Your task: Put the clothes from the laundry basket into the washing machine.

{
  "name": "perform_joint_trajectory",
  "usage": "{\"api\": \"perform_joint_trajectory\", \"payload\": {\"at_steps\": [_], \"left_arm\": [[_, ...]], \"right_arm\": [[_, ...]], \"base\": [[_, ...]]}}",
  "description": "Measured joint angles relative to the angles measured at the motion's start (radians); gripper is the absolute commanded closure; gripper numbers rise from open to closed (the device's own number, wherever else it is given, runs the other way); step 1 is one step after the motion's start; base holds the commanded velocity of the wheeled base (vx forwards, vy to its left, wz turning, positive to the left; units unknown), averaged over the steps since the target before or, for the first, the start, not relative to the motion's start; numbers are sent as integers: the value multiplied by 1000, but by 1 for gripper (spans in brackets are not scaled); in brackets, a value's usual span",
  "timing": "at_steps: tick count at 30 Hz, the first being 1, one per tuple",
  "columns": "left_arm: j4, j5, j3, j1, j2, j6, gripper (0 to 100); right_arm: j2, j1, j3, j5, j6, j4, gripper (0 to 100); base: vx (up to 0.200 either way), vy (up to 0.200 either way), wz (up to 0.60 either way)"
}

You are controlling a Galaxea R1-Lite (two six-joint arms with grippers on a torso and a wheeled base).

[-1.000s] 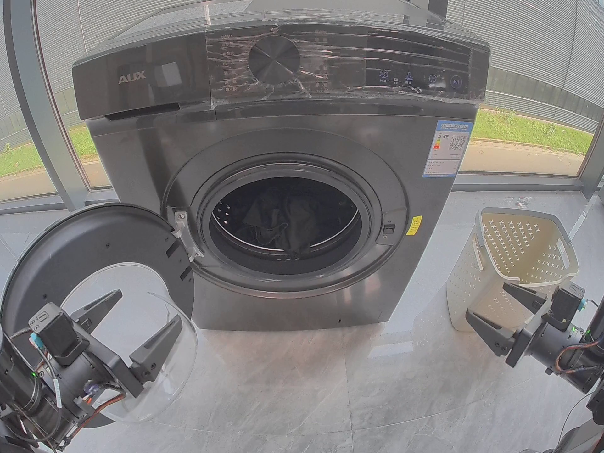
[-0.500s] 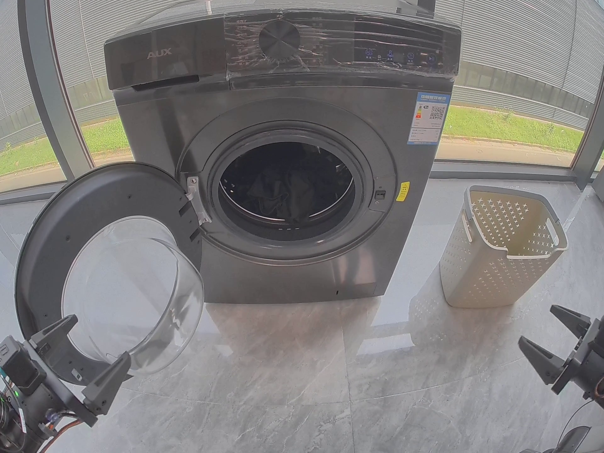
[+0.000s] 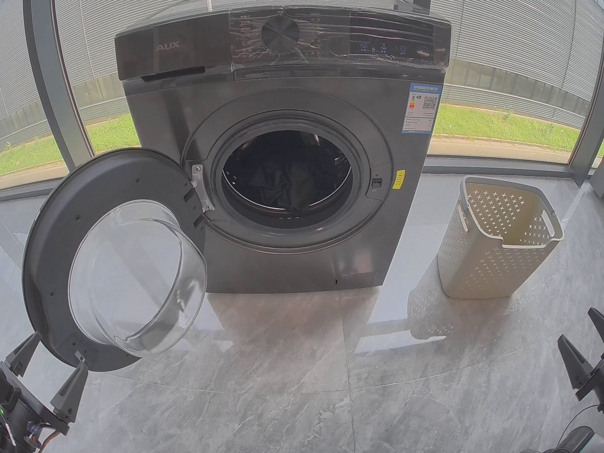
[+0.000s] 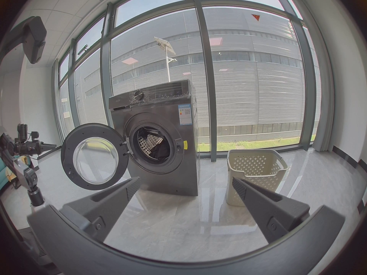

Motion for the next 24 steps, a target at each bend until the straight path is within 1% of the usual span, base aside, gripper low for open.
{"api": "perform_joint_trajectory", "payload": {"at_steps": [1, 5, 10, 12, 16, 17, 20, 23, 24], "left_arm": [[17, 0, 0, 9, -13, -1, 0], [58, 0, 0, 48, -60, -6, 0], [127, -2, 0, 125, -137, -3, 0], [178, -8, 0, 156, -178, -1, 0], [315, -36, 0, 216, -264, -4, 0], [326, -38, 0, 222, -274, -5, 0], [342, -37, 0, 244, -313, -7, 0], [346, -26, 0, 276, -337, -2, 0], [347, -24, 0, 289, -343, -1, 0]], "right_arm": [[-5, -4, 0, 0, 0, 0, 0], [-25, -23, -5, 0, -6, 0, 0], [-59, -67, -7, 4, -30, 0, 0], [-80, -90, -6, 12, -39, 0, 0], [-137, -131, -1, 24, -44, 18, 0], [-151, -137, -1, 25, -44, 30, 0], [-214, -154, 0, 26, -46, 127, 0], [-289, -167, 0, 10, -45, 313, 0], [-303, -169, 0, 4, -42, 354, 0]], "base": [[-200, 0, 0], [0, 0, 0], [0, 0, 0], [0, 0, 0], [0, 0, 0], [0, 0, 0], [0, 0, 0], [0, 0, 0], [0, 0, 0]]}}
